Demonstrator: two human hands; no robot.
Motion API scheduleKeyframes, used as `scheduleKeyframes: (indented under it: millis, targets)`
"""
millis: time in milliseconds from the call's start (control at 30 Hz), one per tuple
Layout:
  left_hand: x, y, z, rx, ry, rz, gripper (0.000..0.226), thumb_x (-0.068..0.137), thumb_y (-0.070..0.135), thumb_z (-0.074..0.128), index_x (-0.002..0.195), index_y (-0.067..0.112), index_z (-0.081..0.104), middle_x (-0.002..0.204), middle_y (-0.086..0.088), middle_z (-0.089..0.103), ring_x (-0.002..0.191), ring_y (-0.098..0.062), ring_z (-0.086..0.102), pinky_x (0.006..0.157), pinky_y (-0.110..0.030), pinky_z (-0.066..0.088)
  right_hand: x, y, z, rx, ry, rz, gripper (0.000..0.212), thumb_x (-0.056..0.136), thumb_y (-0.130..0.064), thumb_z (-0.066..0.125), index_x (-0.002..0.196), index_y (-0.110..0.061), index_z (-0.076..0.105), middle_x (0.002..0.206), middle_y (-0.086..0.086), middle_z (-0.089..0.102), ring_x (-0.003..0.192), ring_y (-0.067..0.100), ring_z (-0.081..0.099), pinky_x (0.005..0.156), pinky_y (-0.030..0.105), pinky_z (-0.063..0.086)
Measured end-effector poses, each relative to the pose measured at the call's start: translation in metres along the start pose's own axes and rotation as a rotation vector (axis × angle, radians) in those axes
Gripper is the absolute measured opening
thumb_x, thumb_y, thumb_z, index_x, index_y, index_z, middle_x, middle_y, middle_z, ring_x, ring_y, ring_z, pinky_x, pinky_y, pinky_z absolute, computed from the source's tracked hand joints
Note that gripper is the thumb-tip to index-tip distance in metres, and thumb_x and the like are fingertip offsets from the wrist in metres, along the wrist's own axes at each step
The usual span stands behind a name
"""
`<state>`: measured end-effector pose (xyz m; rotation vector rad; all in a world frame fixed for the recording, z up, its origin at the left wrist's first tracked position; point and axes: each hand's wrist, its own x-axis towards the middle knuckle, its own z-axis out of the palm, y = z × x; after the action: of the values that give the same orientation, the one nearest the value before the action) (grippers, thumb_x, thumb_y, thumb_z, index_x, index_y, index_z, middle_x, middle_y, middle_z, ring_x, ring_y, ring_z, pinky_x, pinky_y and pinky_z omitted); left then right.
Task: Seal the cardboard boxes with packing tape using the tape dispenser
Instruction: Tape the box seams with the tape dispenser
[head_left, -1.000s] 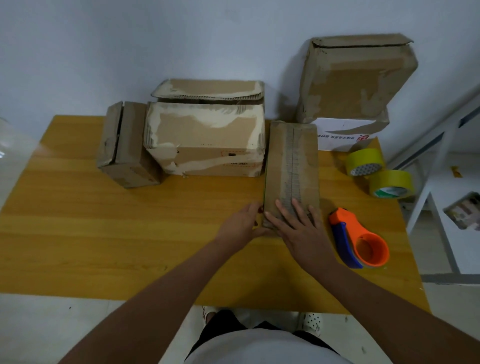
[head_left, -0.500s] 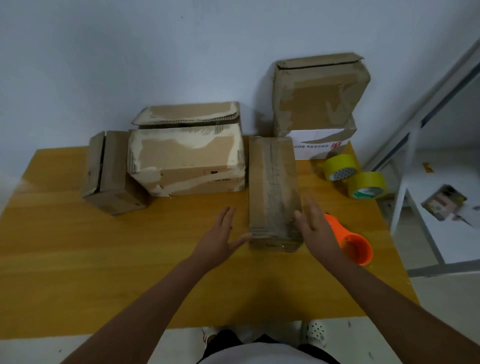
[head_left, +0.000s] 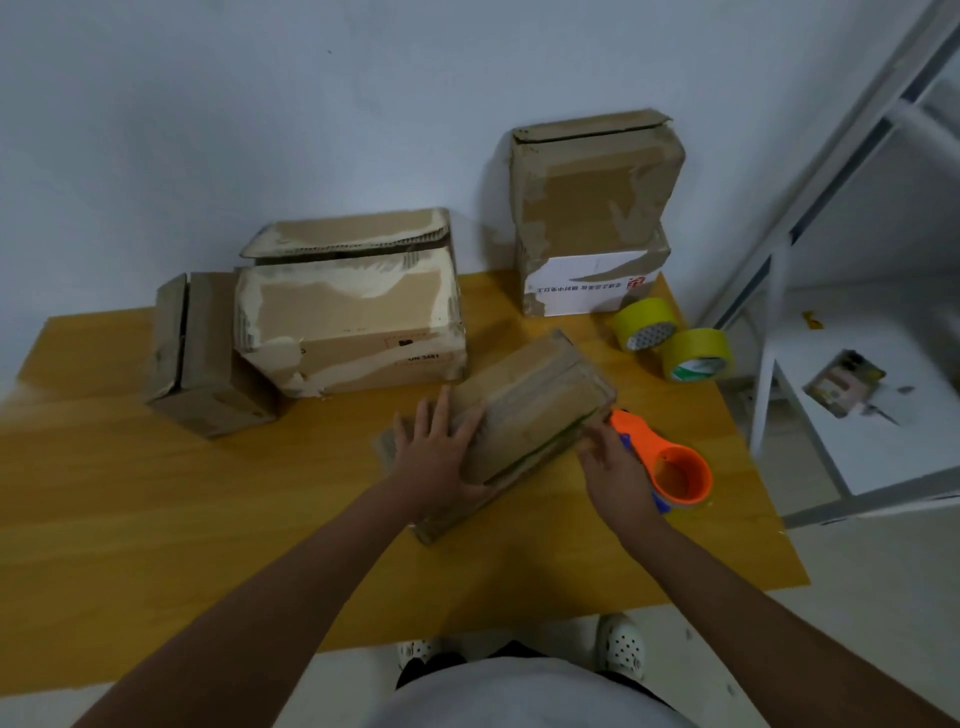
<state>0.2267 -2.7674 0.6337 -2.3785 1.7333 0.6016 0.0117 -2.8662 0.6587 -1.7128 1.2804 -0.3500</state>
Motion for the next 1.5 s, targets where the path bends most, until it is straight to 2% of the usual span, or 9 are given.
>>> scheduleKeyframes:
  millis: [167,267,367,533,800,967,1100,1300,1500]
  targets:
    - [-0.014,-0.06,-0.015,0.166,-0.139,0.185,0.118,0.075,0.065,0.069,0.148,0.048,-0.021,0.157,-0.001,-0.036,0.147,-0.032,-0.026,0.114,-0.064,-0.012,0.005,0.003,-0.007,-0.156,0.208,-0.149,0.042,0.097,-0.015,0.055,0.134,0.001,0.044,0.134,0.02,0.041,0.123,0.035,0.043,0.099,0.042,0.038]
    - [-0.026,-0.069,-0.016,0.215,-0.092,0.197,0.114,0.08,0.053,0.071,0.147,0.053,-0.021,0.157,0.001,-0.036,0.146,-0.03,-0.029,0.112,-0.062,-0.016,0.013,-0.007,-0.007,-0.087,0.059,-0.132,0.053,0.1,-0.024,0.051,0.146,-0.004,0.033,0.149,0.017,0.029,0.136,0.03,0.033,0.109,0.038,0.031]
    - [-0.049,-0.064,-0.006,-0.066,0.097,0.093,0.092,0.084,0.075,0.047,0.151,0.051,-0.01,0.16,0.0,-0.031,0.147,-0.027,-0.028,0.118,-0.061,-0.008,0.027,-0.015,-0.003,-0.145,-0.152,-0.097,0.06,0.101,-0.03,0.047,0.152,-0.009,0.022,0.161,0.009,0.017,0.148,0.024,0.016,0.119,0.037,0.019]
    - [-0.07,-0.059,0.017,-0.416,0.192,-0.401,0.073,0.092,0.069,0.024,0.154,0.045,-0.003,0.164,0.0,-0.019,0.15,-0.036,-0.01,0.119,-0.06,0.005,0.031,-0.009,0.004,-0.267,-0.095,-0.118,0.049,0.098,-0.024,0.055,0.142,-0.005,0.042,0.145,0.019,0.034,0.132,0.034,0.038,0.11,0.042,0.032]
    - [-0.04,-0.027,0.031,-0.272,0.216,-0.195,0.077,0.088,0.075,0.007,0.155,0.04,-0.009,0.157,0.025,-0.025,0.146,-0.014,-0.029,0.114,-0.065,-0.012,-0.025,0.044,-0.001,-0.243,0.005,-0.048,0.04,0.099,-0.028,0.054,0.132,-0.007,0.052,0.129,0.014,0.049,0.119,0.029,0.049,0.1,0.04,0.04]
    - [-0.006,0.007,0.013,-0.256,0.332,-0.01,0.074,0.092,0.07,0.031,0.156,0.041,0.008,0.162,0.009,-0.023,0.149,-0.03,-0.022,0.116,-0.066,-0.004,-0.052,0.076,-0.024,-0.136,0.179,0.032,0.026,0.097,-0.033,0.055,0.115,-0.015,0.062,0.108,0.004,0.056,0.1,0.023,0.055,0.082,0.036,0.044]
    - [0.009,0.043,0.004,-0.87,0.384,-0.314,0.104,0.084,0.053,0.069,0.157,0.033,-0.002,0.161,-0.015,-0.023,0.148,-0.044,0.004,0.114,-0.055,0.023,-0.063,0.088,-0.028,-0.078,0.264,0.084,0.012,0.098,-0.031,0.055,0.1,-0.024,0.065,0.094,0.002,0.058,0.089,0.022,0.058,0.072,0.031,0.041]
    - [0.027,0.066,0.008,-0.953,0.243,-0.157,0.098,0.09,0.047,0.065,0.155,0.036,-0.007,0.16,-0.009,-0.027,0.15,-0.035,0.009,0.113,-0.045,0.031,-0.068,0.094,-0.028,-0.032,0.278,0.151,0.032,0.1,-0.035,0.05,0.117,-0.015,0.067,0.105,0.004,0.06,0.094,0.019,0.057,0.083,0.038,0.048]
    - [0.03,0.075,-0.002,-0.823,0.082,-0.033,0.088,0.093,0.052,0.058,0.157,0.033,0.0,0.16,-0.005,-0.03,0.152,-0.031,-0.002,0.118,-0.047,0.023,-0.062,0.07,-0.017,0.068,0.175,0.092,0.035,0.098,-0.031,0.054,0.13,-0.018,0.061,0.111,-0.005,0.063,0.101,0.006,0.06,0.086,0.025,0.05]
